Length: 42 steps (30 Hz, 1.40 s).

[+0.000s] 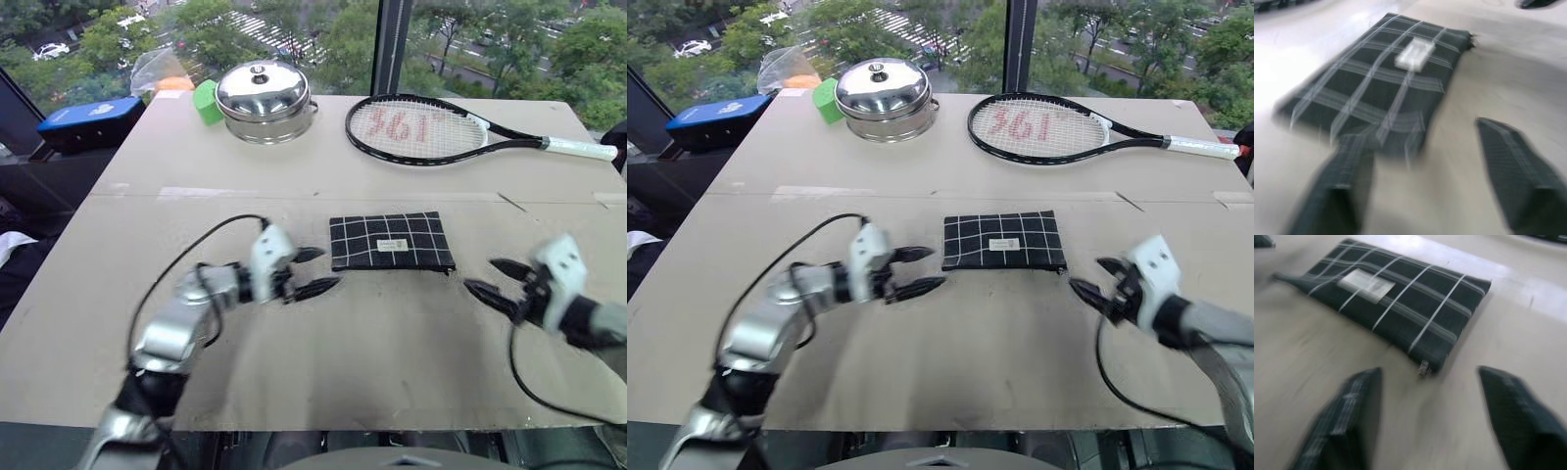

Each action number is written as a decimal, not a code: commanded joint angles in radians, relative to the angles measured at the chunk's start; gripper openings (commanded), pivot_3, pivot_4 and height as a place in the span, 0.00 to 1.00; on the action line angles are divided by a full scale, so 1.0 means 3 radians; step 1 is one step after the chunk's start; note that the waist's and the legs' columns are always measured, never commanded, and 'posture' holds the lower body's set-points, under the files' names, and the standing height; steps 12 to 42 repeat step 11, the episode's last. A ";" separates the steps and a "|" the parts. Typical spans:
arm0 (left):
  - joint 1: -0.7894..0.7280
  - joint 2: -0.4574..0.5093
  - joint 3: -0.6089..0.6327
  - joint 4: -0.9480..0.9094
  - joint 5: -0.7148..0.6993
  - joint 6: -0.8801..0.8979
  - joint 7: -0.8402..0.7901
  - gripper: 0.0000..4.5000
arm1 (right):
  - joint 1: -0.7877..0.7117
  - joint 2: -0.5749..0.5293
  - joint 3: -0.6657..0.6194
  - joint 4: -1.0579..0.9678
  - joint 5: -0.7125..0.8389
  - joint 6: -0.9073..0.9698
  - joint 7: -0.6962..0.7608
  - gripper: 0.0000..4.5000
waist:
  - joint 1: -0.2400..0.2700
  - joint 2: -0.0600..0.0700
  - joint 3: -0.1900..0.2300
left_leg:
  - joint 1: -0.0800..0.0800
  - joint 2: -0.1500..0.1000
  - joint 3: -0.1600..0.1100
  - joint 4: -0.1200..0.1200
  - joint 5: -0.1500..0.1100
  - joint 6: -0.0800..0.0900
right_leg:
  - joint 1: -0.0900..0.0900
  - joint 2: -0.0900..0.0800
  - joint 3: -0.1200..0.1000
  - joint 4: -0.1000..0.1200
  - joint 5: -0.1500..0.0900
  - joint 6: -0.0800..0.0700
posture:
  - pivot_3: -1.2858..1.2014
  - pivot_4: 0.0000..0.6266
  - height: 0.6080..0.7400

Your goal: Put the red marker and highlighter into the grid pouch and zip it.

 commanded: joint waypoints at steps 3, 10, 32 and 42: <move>0.0651 0.0349 0.0637 -0.0351 -0.0494 0.0108 -0.0345 1.00 | 0.0790 0.0040 -0.0803 0.0054 0.0038 -0.1017 0.0710 1.00 | 0.0004 0.0002 0.0001 | 0.0005 -0.0001 0.0000 0.0000 0.0000 0.0000 | 0.0002 -0.0004 0.0000 0.0000 -0.0015 -0.0002 | 0.52 0.24 1.00; 0.1341 0.0505 0.1158 -0.0356 -0.0581 -0.0066 -0.0532 1.00 | 0.1394 0.0212 -0.1356 0.0361 -0.0086 -0.1973 0.0972 1.00 | 0.0008 0.0009 0.0004 | 0.0009 0.0001 0.0002 0.0003 -0.0005 -0.0008 | 0.0000 -0.0016 0.0001 0.0001 -0.0017 -0.0001 | 0.52 0.24 1.00; 0.1333 0.0491 0.1169 -0.0353 -0.0600 -0.0065 -0.0524 1.00 | 0.1406 0.0217 -0.1349 0.0374 -0.0078 -0.2010 0.0963 1.00 | 0.0008 0.0009 0.0004 | 0.0009 0.0001 0.0001 0.0003 -0.0008 -0.0014 | 0.0000 -0.0020 0.0000 0.0001 -0.0017 -0.0001 | 0.52 0.24 1.00; 0.1333 0.0491 0.1169 -0.0353 -0.0600 -0.0065 -0.0524 1.00 | 0.1406 0.0217 -0.1349 0.0374 -0.0078 -0.2010 0.0963 1.00 | 0.0008 0.0009 0.0004 | 0.0009 0.0001 0.0001 0.0003 -0.0008 -0.0014 | 0.0000 -0.0020 0.0000 0.0001 -0.0017 -0.0001 | 0.52 0.24 1.00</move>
